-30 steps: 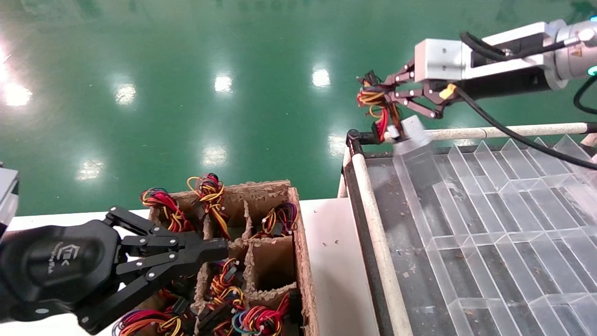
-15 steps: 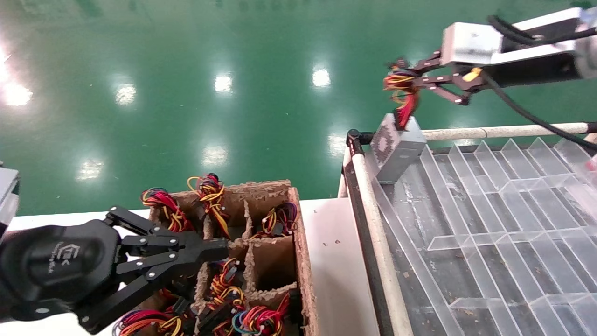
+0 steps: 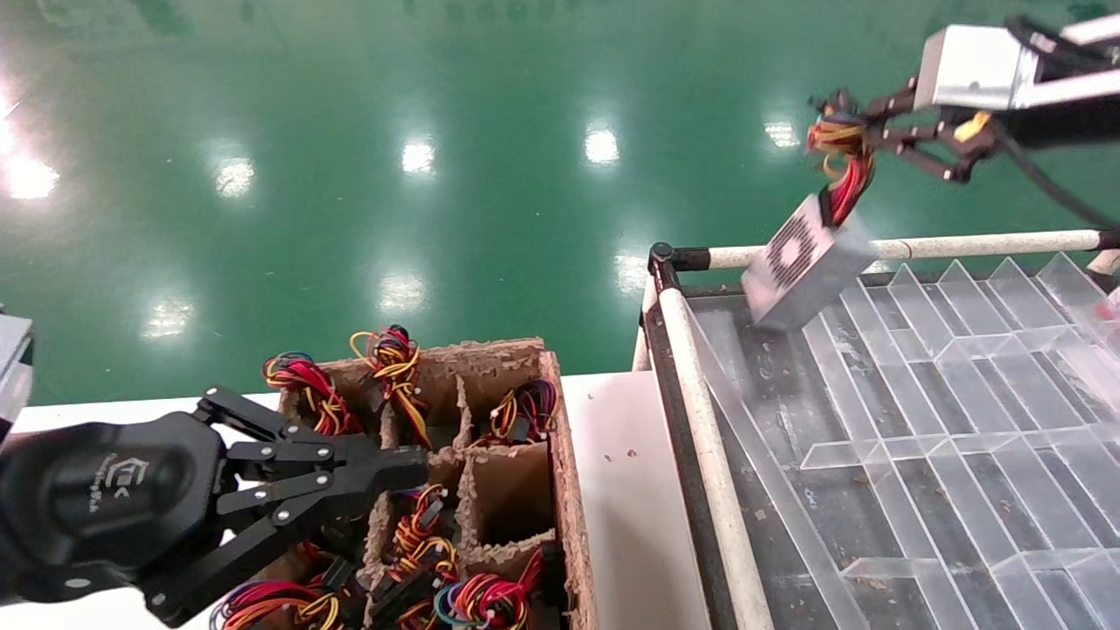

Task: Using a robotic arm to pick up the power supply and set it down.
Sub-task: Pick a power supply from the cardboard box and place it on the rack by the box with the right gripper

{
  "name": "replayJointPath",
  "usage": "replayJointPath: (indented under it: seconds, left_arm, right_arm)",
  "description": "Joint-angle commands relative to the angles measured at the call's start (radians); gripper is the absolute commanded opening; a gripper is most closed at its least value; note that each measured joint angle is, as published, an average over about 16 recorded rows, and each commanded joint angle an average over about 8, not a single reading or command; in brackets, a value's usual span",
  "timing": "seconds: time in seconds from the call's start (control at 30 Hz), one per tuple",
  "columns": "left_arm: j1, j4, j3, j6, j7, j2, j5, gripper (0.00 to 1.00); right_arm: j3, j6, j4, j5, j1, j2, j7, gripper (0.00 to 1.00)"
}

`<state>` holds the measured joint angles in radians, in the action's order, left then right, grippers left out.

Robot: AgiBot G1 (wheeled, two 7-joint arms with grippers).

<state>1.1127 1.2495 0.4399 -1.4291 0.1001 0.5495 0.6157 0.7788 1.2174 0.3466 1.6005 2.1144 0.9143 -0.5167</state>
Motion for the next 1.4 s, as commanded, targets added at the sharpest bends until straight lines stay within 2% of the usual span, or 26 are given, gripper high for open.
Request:
replayJointPath:
  seconds: [0.03, 0.37, 0.57, 1.4]
  left_arm:
    - [0.0, 0.0, 0.0, 0.0, 0.0, 0.0, 0.0, 0.0]
    - [0.0, 0.0, 0.0, 0.0, 0.0, 0.0, 0.0, 0.0]
    - [0.0, 0.0, 0.0, 0.0, 0.0, 0.0, 0.0, 0.0]
    - [0.0, 0.0, 0.0, 0.0, 0.0, 0.0, 0.0, 0.0]
  right_arm:
    - [0.0, 0.003, 0.002, -0.002, -0.009, -0.006, 0.002, 0.0]
    - [-0.007, -0.009, 0.003, -0.012, -0.022, 0.001, -0.023, 0.0]
    - [-0.003, 0.013, -0.007, -0.015, -0.032, 0.025, -0.042, 0.0]
    - [0.022, 0.04, -0.125, 0.012, -0.017, 0.088, -0.089, 0.0]
